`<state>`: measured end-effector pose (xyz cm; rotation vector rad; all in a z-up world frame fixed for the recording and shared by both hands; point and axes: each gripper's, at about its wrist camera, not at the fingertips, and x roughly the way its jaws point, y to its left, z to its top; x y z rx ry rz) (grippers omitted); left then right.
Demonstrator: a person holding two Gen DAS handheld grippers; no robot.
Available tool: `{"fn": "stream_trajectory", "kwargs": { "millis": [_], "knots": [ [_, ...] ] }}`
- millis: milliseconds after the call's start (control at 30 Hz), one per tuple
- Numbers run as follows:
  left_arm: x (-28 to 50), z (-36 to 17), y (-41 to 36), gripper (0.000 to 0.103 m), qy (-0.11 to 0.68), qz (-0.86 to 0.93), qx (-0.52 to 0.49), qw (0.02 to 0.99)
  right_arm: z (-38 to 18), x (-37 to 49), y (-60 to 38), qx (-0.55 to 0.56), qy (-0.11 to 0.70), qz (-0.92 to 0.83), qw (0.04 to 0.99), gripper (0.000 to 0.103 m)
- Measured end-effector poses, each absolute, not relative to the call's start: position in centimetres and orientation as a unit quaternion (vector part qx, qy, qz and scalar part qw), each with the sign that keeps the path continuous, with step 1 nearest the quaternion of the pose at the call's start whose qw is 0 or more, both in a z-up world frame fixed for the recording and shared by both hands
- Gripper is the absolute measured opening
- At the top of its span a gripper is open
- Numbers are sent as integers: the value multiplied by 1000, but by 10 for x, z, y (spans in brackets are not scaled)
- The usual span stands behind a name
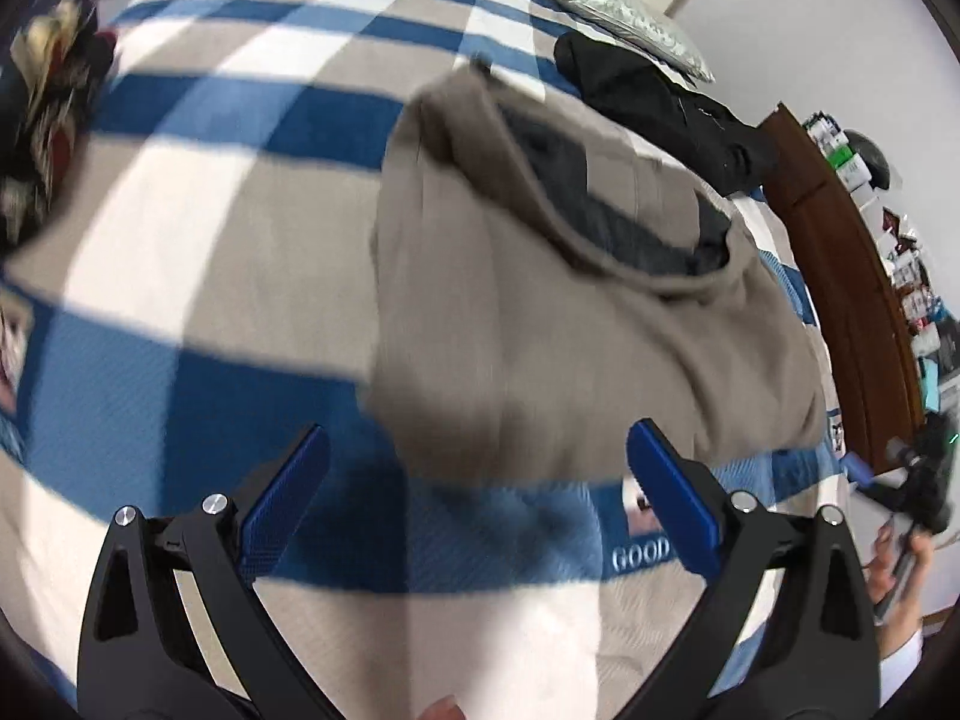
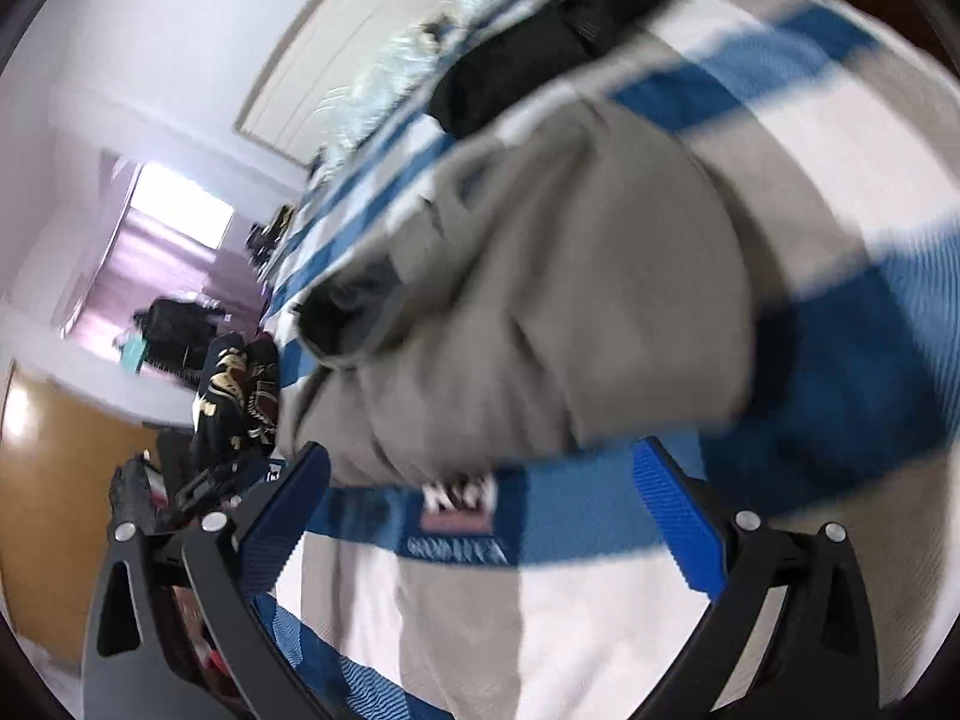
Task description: Fold large clothes
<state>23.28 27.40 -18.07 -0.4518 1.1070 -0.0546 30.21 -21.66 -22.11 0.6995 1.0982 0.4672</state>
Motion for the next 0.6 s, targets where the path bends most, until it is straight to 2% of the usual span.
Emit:
{"fn": "stream_trajectory", "kwargs": {
  "millis": [167,300,600],
  "knots": [
    [206,-227,267,96,517,-19,-336,787,-271,285,-225,397,493,191,750,99],
    [208,-247,270,96,492,31,-409,768,-279,298,-213,417,479,187,750,99],
    [237,-271,268,96,444,74,-483,751,-294,333,-206,474,442,167,743,99]
  ]
}}
